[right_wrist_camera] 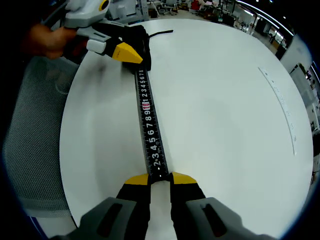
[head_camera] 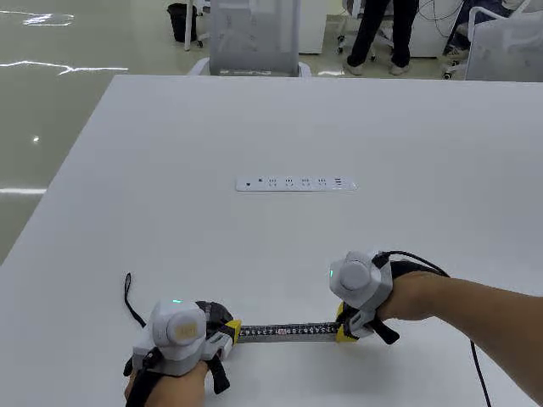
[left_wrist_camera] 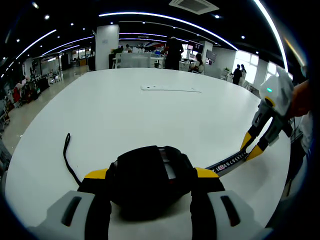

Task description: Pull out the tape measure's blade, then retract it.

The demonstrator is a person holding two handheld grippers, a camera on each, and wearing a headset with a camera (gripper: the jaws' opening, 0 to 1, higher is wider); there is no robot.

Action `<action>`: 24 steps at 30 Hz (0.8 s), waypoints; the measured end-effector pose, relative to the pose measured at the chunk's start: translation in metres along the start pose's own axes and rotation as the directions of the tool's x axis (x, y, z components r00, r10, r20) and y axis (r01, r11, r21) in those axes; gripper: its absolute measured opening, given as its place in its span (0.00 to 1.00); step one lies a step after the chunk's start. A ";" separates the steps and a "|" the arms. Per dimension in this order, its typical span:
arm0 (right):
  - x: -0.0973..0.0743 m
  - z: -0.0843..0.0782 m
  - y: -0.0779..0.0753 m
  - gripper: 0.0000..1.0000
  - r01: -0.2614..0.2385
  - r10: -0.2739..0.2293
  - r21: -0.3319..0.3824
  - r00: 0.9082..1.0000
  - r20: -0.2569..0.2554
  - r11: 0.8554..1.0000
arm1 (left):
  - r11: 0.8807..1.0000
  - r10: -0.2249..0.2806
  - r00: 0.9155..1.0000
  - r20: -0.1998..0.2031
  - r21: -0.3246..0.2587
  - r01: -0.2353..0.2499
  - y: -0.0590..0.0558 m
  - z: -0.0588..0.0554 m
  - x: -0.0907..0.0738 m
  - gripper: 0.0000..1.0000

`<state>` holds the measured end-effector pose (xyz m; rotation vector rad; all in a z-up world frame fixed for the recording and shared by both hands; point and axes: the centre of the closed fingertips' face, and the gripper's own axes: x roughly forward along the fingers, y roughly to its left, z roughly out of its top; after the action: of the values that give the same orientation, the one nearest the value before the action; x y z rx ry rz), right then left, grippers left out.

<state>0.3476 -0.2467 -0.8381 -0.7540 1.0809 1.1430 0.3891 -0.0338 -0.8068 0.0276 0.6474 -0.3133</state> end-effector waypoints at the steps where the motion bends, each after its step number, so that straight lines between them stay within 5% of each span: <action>1: 0.000 0.000 0.000 0.14 0.000 0.000 0.000 1.000 0.000 1.000 | 1.000 0.000 1.000 0.000 0.000 0.000 0.000 0.000 0.000 0.60; 24: 0.003 0.010 0.002 0.14 -0.005 0.005 0.006 1.000 0.013 1.000 | 1.000 0.002 1.000 0.000 -0.001 -0.002 0.000 0.000 0.000 0.61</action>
<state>0.3489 -0.2363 -0.8379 -0.7389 1.0754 1.1471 0.3893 -0.0340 -0.8069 0.0273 0.6477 -0.3112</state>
